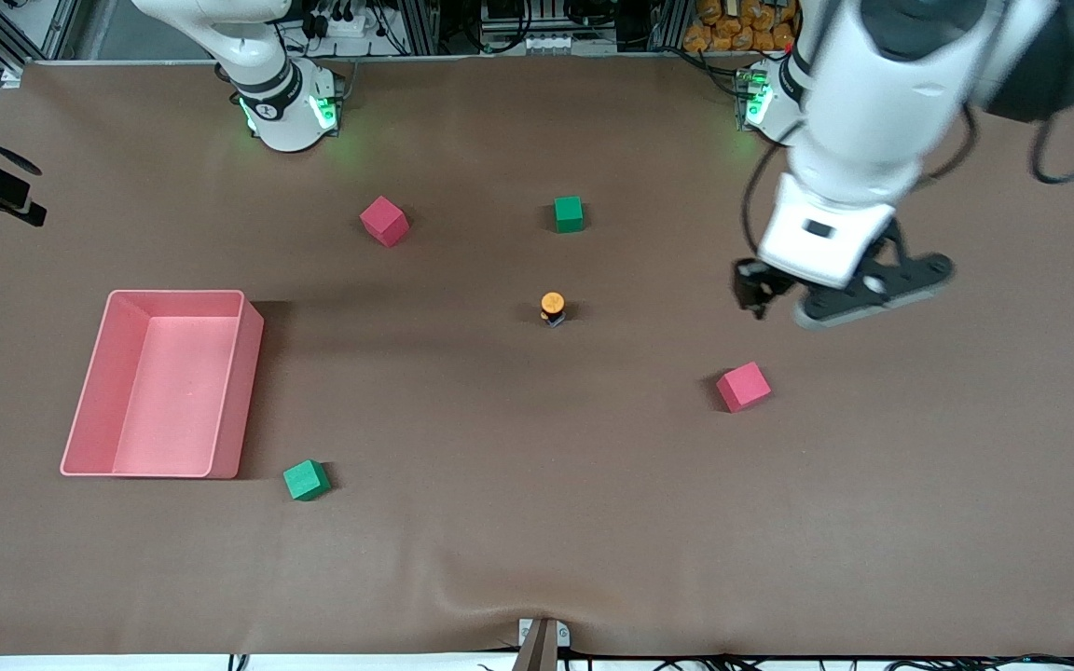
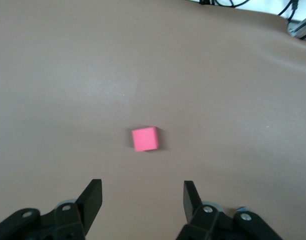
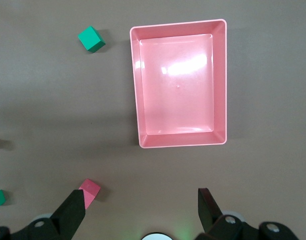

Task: Place and upright button with both arms
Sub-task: 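Raise the open left gripper away from the standing button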

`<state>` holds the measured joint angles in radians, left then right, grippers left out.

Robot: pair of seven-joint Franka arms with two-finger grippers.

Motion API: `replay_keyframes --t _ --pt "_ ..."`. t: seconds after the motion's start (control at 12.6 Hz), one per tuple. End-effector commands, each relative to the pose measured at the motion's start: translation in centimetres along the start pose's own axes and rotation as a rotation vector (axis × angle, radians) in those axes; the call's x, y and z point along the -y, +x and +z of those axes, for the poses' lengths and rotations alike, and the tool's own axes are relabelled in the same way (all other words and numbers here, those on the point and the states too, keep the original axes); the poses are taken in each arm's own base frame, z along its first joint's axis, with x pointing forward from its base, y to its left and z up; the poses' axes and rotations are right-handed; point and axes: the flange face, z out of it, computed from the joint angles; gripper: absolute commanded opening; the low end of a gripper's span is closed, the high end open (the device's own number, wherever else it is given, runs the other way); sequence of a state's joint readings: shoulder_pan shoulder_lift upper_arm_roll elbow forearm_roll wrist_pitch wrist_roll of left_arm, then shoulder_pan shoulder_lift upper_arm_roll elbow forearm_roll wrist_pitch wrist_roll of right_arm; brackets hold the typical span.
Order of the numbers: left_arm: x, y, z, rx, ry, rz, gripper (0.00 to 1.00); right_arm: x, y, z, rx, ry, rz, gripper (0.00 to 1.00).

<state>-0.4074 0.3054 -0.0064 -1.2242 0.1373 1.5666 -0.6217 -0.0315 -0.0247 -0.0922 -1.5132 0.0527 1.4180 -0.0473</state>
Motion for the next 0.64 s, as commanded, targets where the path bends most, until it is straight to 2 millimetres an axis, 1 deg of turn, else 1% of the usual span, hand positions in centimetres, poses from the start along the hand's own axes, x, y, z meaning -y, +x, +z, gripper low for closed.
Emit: replay_keyframes --t 0.0,0.16,0.24,0.32,0.48,0.56 --pt "6.2 3.1 1.0 0.070 -0.087 0.035 0.74 -0.2 0.0 -0.4 0.001 0.004 0.000 1.00" --pt "9.3 4.5 0.9 0.084 -0.134 0.045 0.74 -0.2 0.0 -0.4 0.001 0.004 0.000 1.00" --pt "10.5 4.7 0.6 0.083 -0.142 0.048 0.74 -0.2 0.0 -0.4 0.001 0.004 0.000 1.00" --pt "11.6 4.6 -0.1 0.086 -0.141 0.053 0.74 -0.2 0.0 -0.4 0.003 0.004 0.000 1.00" --pt "14.6 4.3 -1.0 0.115 -0.175 0.044 0.74 -0.2 0.0 -0.4 0.003 0.004 0.000 1.00" --pt "16.0 4.4 -1.4 0.113 -0.182 0.069 0.74 -0.2 0.0 -0.4 0.003 0.004 0.000 1.00"
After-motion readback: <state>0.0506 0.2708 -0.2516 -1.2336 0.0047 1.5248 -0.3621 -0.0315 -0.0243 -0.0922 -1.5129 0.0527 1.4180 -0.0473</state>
